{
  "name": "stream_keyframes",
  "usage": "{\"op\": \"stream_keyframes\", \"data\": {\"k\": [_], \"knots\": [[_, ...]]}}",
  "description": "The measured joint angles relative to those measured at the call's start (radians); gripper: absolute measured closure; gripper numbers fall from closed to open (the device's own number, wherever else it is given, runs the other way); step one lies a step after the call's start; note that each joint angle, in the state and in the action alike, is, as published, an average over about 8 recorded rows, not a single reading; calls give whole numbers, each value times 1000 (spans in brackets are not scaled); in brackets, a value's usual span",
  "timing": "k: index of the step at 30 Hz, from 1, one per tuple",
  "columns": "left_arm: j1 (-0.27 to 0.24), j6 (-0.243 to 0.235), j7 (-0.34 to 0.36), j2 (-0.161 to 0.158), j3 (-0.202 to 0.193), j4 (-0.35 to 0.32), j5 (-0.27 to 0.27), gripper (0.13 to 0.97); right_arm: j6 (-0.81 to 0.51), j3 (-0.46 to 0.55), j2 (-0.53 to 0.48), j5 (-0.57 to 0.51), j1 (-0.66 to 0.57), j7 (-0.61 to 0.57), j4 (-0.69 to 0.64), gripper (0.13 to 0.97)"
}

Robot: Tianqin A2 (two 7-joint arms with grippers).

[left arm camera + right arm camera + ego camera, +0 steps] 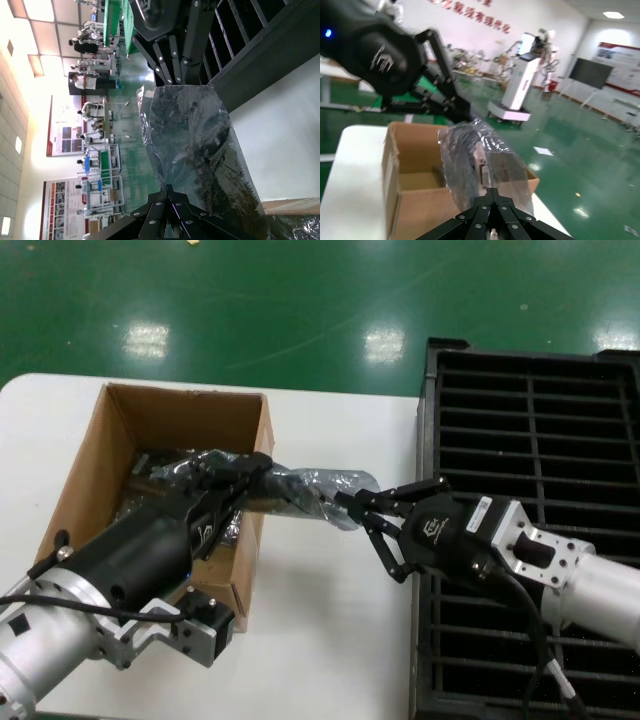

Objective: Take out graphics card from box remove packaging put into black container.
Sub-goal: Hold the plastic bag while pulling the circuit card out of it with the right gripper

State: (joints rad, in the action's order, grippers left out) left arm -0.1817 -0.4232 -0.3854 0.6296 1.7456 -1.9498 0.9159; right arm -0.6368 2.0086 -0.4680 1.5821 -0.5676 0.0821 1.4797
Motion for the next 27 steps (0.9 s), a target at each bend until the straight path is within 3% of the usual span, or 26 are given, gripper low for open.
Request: {"op": "stream_keyframes", "data": {"k": [12, 27], "knots": [[0, 0, 0, 0, 0, 0, 0, 958, -133, 43, 41, 10, -132, -130, -158, 960], [0, 0, 0, 0, 0, 0, 0, 958, -164, 51, 84, 8, -176, -207, -245, 960]]}}
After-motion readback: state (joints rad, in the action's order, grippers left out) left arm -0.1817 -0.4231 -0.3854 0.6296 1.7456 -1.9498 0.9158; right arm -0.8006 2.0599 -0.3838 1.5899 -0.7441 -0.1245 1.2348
